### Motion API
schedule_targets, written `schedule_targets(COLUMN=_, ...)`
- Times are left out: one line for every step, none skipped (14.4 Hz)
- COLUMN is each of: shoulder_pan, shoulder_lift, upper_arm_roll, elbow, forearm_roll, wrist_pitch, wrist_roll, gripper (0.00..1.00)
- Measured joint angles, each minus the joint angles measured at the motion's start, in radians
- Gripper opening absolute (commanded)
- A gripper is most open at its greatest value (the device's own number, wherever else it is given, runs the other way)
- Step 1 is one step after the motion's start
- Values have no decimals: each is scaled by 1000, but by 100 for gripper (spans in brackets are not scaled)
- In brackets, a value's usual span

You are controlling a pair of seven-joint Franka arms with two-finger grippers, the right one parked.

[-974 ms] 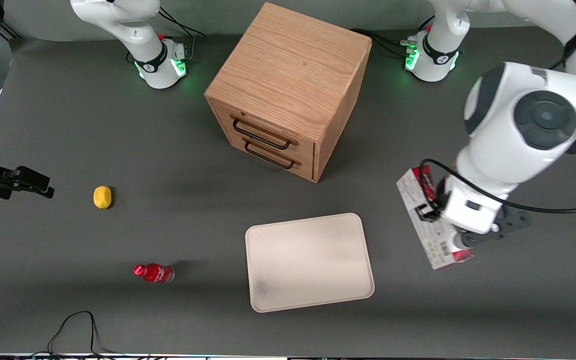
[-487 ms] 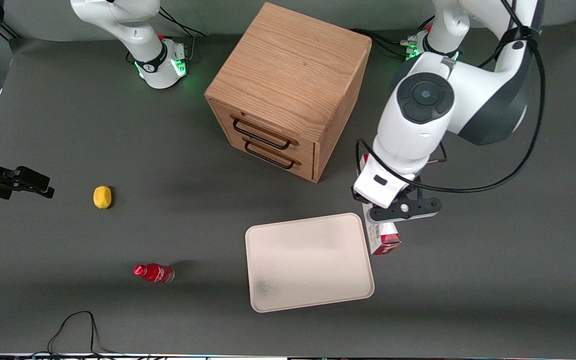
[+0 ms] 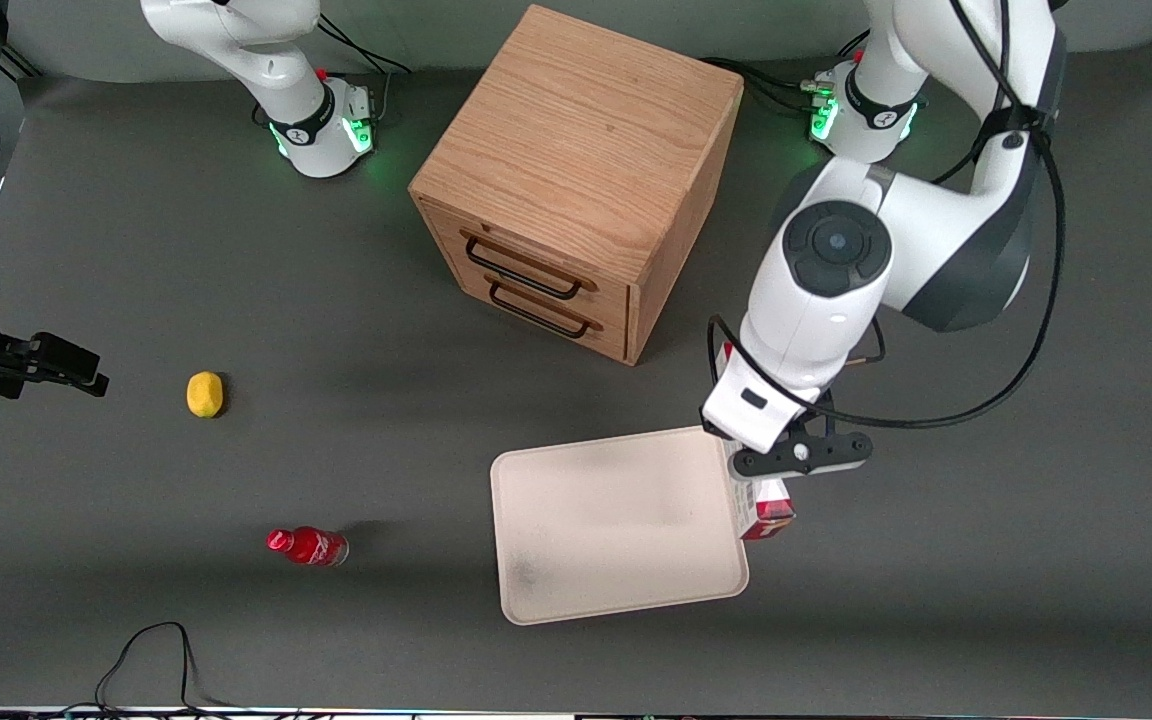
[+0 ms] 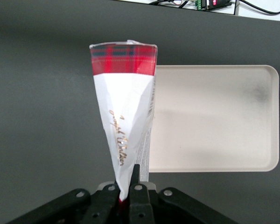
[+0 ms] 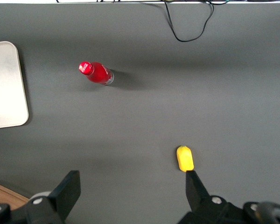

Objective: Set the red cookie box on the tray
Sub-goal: 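Carry the held cookie box over the white tray, then lower the cookie box onto the tray and open the left gripper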

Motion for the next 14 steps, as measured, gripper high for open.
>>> schedule_targets(shoulder_pan=2, shoulder_lift=24, upper_arm_roll=0, elbow=3, forearm_roll=0, wrist_pitch=24, wrist_roll=0, gripper=0)
schedule_targets(shoulder_pan=2, shoulder_lift=52, upper_arm_roll=0, elbow=5, forearm_roll=0, wrist_pitch=48, wrist_roll=0, gripper=0)
schedule_targets(shoulder_pan=2, shoulder_lift=81, upper_arm_roll=0, elbow=7, forearm_roll=0, wrist_pitch=75, wrist_roll=-1, gripper=0)
schedule_targets(shoulder_pan=2, shoulder_lift=107, upper_arm_roll=0, elbow=10, forearm_roll=0, wrist_pitch=104, wrist_roll=-3, gripper=0)
schedule_targets(shoulder_pan=2, shoulder_lift=130, upper_arm_roll=0, elbow=13, forearm_roll=0, wrist_pitch=127, wrist_roll=-6, gripper=0)
schedule_targets(shoulder_pan=2, shoulder_lift=146, upper_arm_roll=0, elbow=14, forearm_roll=0, wrist_pitch=141, wrist_roll=-11, gripper=0)
schedule_targets(shoulder_pan=2, shoulder_lift=159, upper_arm_roll=0, elbow=14, forearm_roll=0, wrist_pitch=145, wrist_roll=-17, gripper=0)
schedule_targets(shoulder_pan=2, shoulder_lift=171, upper_arm_roll=0, elbow=14, forearm_roll=0, wrist_pitch=151, wrist_roll=-22, gripper=0)
schedule_targets(shoulder_pan=2, shoulder_lift=184, upper_arm_roll=0, elbow=14, forearm_roll=2, wrist_pitch=168, wrist_roll=-29, gripper=0)
schedule_targets(shoulder_pan=2, shoulder_lift=200, upper_arm_roll=0, elbow=13, forearm_roll=10, wrist_pitch=192, wrist_roll=-46, gripper=0)
schedule_targets(shoulder_pan=2, shoulder_lift=219, upper_arm_roll=0, elbow=13, forearm_roll=25, wrist_pitch=216, wrist_roll=-66, gripper=0)
schedule_targets(shoulder_pan=2, shoulder_lift=240, upper_arm_roll=0, elbow=13, forearm_roll=41, wrist_pitch=237, wrist_roll=-85, gripper=0)
schedule_targets(shoulder_pan=2, shoulder_lift=260, upper_arm_roll=0, elbow=13, forearm_roll=51, wrist_pitch=254, wrist_roll=-97, gripper=0)
schedule_targets(shoulder_pan=2, shoulder_lift=277, upper_arm_roll=0, elbow=13, forearm_roll=55, wrist_pitch=267, wrist_roll=-102, gripper=0)
